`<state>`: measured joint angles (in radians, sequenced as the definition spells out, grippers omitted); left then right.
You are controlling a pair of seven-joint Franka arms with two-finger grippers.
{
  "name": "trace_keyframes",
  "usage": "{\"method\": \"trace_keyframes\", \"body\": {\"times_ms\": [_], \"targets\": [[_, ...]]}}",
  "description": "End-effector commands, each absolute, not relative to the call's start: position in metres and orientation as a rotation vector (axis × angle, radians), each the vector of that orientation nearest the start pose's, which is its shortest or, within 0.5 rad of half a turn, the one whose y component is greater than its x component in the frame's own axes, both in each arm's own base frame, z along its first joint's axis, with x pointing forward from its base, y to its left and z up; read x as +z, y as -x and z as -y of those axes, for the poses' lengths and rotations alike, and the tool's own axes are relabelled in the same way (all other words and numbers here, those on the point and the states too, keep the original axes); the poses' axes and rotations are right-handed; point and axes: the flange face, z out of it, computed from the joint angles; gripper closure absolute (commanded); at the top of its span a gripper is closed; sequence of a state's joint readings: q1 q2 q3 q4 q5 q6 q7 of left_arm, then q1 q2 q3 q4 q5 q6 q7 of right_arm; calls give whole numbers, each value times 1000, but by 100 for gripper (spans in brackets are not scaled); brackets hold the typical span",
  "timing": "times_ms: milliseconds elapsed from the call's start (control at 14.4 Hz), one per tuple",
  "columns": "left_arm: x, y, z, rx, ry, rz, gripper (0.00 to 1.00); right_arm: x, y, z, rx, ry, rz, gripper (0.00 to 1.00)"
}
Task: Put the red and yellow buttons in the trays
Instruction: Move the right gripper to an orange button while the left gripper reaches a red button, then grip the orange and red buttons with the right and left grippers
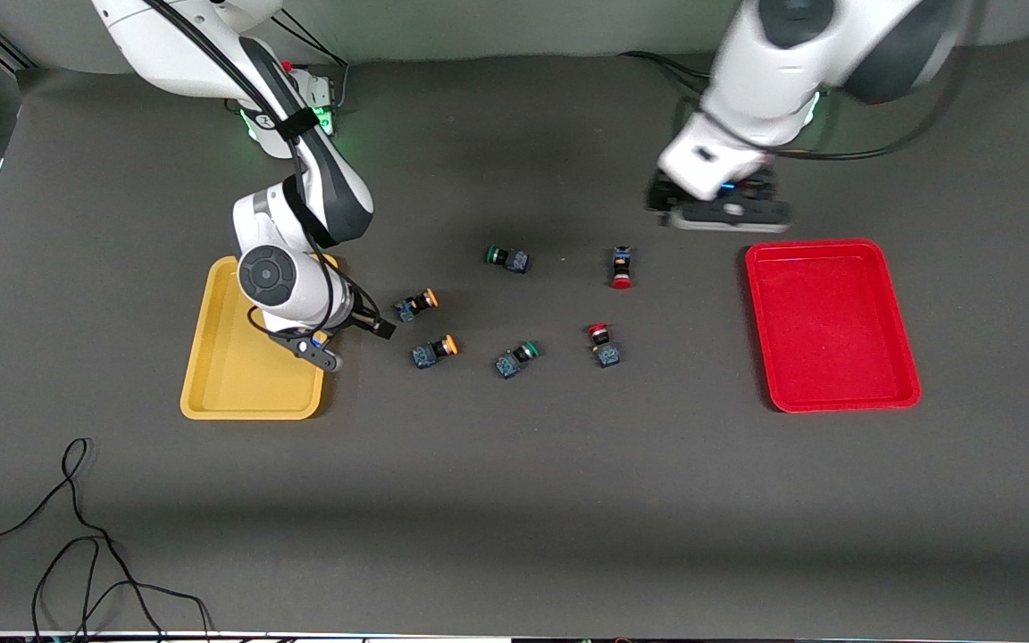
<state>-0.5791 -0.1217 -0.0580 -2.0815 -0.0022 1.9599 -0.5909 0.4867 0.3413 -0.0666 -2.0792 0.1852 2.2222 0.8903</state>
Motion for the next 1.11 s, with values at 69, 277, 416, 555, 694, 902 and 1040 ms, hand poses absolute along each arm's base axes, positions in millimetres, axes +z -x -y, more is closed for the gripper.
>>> {"method": "trace_keyframes", "body": {"times_ms": [69, 277, 416, 555, 694, 902, 1040], "targets": [[450, -396, 335, -11, 3140, -49, 0, 218, -487, -264, 303, 2915, -1147, 0], [386, -382, 337, -47, 3160, -69, 0, 195, -468, -282, 253, 2895, -1219, 0], [335, -385, 352, -31, 3147, -22, 0, 183, -461, -286, 239, 2897, -1232, 0], [287, -392, 359, -35, 3156, -5, 0, 174, -461, -286, 235, 2900, -1237, 0], [253, -393, 361, -32, 3149, -25, 0, 168, -461, -285, 220, 2899, -1234, 2], [222, -390, 356, 17, 3111, -45, 0, 167, -461, -286, 220, 2911, -1204, 63], [199, -388, 354, 46, 3099, -45, 0, 167, -463, -285, 217, 2910, -1205, 97]]}}
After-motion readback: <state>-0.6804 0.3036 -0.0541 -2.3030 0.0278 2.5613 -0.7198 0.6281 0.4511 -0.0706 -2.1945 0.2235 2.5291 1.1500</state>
